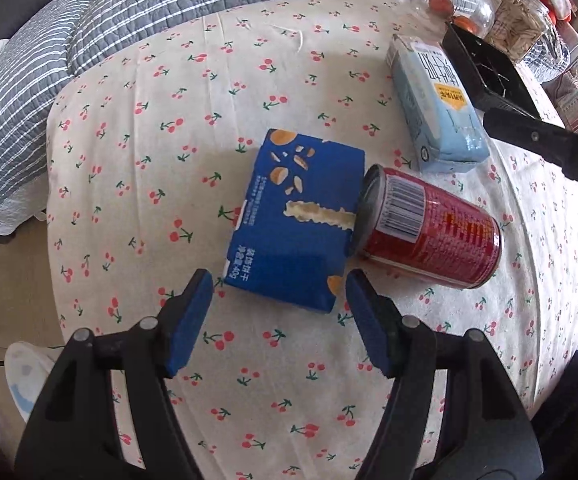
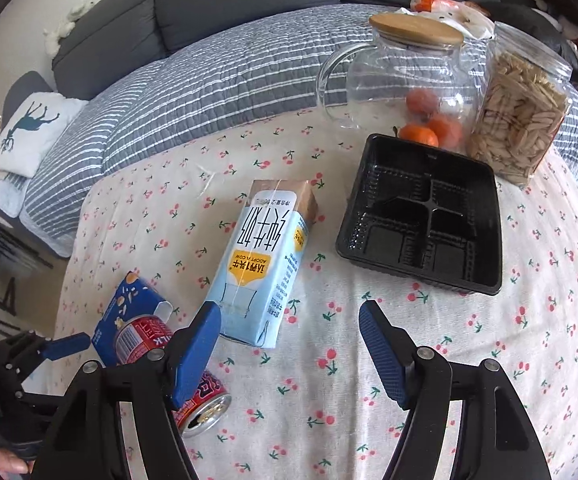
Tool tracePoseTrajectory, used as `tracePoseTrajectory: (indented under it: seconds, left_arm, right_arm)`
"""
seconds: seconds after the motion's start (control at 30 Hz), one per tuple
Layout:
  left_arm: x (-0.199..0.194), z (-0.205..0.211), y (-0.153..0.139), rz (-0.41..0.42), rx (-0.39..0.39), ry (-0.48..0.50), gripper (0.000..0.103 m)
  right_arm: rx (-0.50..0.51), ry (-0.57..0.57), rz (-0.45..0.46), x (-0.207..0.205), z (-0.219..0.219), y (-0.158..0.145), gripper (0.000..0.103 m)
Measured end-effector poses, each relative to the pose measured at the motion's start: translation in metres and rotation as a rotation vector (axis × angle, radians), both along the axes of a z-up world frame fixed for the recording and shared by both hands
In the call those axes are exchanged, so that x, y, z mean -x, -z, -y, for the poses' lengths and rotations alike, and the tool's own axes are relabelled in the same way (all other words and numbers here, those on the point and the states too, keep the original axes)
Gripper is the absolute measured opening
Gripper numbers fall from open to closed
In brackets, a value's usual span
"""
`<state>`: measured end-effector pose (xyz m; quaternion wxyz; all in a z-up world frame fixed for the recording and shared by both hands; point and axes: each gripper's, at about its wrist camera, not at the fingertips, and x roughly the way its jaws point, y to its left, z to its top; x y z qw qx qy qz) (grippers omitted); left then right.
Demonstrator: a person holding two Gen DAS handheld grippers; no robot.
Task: Collect trash
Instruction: 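Move both open tools back toward the second blue box and milk carton, then grasp the blue snack box with the left tool while the right tool grasps the milk carton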
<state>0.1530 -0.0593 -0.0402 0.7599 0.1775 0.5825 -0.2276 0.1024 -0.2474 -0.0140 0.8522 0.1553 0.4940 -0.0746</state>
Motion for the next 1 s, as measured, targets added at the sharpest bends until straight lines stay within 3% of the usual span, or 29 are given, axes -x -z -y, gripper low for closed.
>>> tracePoseTrajectory:
  seconds: [0.2,0.33,0.4,0.47,0.9,0.97,1.0]
  left_arm:
    - [-0.003,0.01,0.011,-0.003,-0.012,0.011,0.07]
    - [0.001,0.018,0.013,0.018,-0.025,0.027,0.069]
    - [0.0,0.018,0.012,0.022,-0.011,0.014,0.058]
    - [-0.001,0.018,0.011,0.011,0.016,0.004,0.059]
    - [-0.004,0.005,0.004,0.026,0.029,-0.032,0.059]
    - [-0.002,-0.001,0.003,0.025,0.03,-0.031,0.059]
    - [-0.001,-0.005,0.002,0.025,0.03,-0.033,0.059]
  right_arm:
    - [-0.134,0.041,-0.026,-0.008,0.008,0.019,0.073]
    - [-0.156,0.047,-0.035,-0.012,0.007,0.027,0.073]
    - [-0.181,0.049,-0.026,-0.014,0.007,0.029,0.073]
    - [-0.2,0.043,-0.014,-0.016,0.004,0.029,0.073]
    - [-0.2,0.036,-0.01,-0.022,-0.008,0.035,0.073]
    - [-0.203,0.034,-0.014,-0.021,-0.01,0.038,0.07]
    - [-0.202,0.025,-0.013,-0.022,-0.013,0.038,0.06]
